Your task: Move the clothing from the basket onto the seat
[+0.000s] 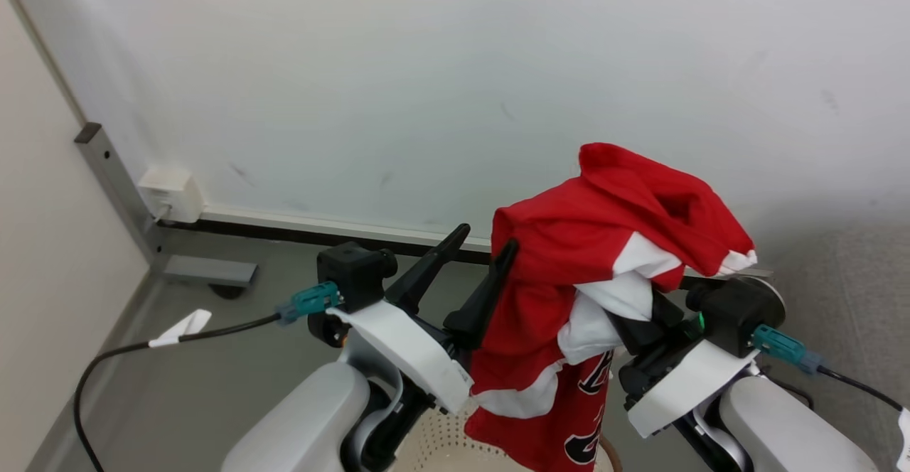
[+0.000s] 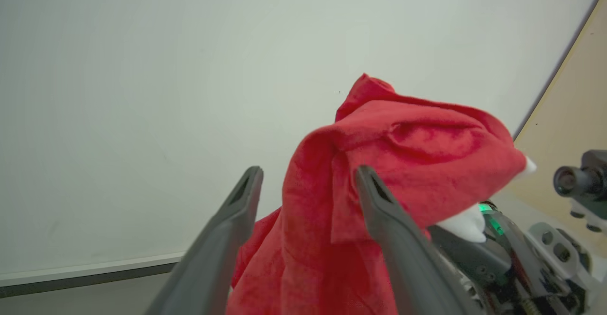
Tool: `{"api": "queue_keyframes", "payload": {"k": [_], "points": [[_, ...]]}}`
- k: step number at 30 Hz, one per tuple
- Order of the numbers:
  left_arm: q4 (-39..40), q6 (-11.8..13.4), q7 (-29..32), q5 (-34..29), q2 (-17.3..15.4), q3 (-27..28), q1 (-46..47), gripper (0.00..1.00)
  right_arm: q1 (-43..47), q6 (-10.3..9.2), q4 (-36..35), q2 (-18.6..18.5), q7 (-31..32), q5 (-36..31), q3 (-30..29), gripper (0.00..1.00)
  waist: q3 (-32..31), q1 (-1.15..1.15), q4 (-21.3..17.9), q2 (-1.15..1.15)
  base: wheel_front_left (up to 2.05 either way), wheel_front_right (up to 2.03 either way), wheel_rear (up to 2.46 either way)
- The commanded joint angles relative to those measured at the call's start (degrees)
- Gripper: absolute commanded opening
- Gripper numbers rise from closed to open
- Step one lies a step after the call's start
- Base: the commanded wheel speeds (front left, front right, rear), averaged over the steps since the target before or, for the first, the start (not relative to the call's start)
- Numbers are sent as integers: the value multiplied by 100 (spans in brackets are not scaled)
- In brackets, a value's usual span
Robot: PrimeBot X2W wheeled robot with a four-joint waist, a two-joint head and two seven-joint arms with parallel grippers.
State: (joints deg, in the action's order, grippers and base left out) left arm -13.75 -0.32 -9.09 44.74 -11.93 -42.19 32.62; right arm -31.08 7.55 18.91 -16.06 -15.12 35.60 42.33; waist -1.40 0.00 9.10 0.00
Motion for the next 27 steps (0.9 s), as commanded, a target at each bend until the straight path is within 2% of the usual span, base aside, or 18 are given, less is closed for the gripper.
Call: {"api": "queue_keyframes", "payload": {"k": [1,10,27], "points": [[29,22,-22,33,-47,7,-79,100,62,-12,-48,-37,-3,-16,-40,0,-12,0,-71,0,0,0,0],[152,73,-126,-118,-123,-60,-127,100,194,-12,-485,-452,-2,-233,-568,0,22,0,-731,0,0,0,0],[-171,24,-381,-390,-68,-157,116,100,-61,-12,-1061,-1193,-2,-357,-1421,0,394,0,-2427,0,0,0,0]]}}
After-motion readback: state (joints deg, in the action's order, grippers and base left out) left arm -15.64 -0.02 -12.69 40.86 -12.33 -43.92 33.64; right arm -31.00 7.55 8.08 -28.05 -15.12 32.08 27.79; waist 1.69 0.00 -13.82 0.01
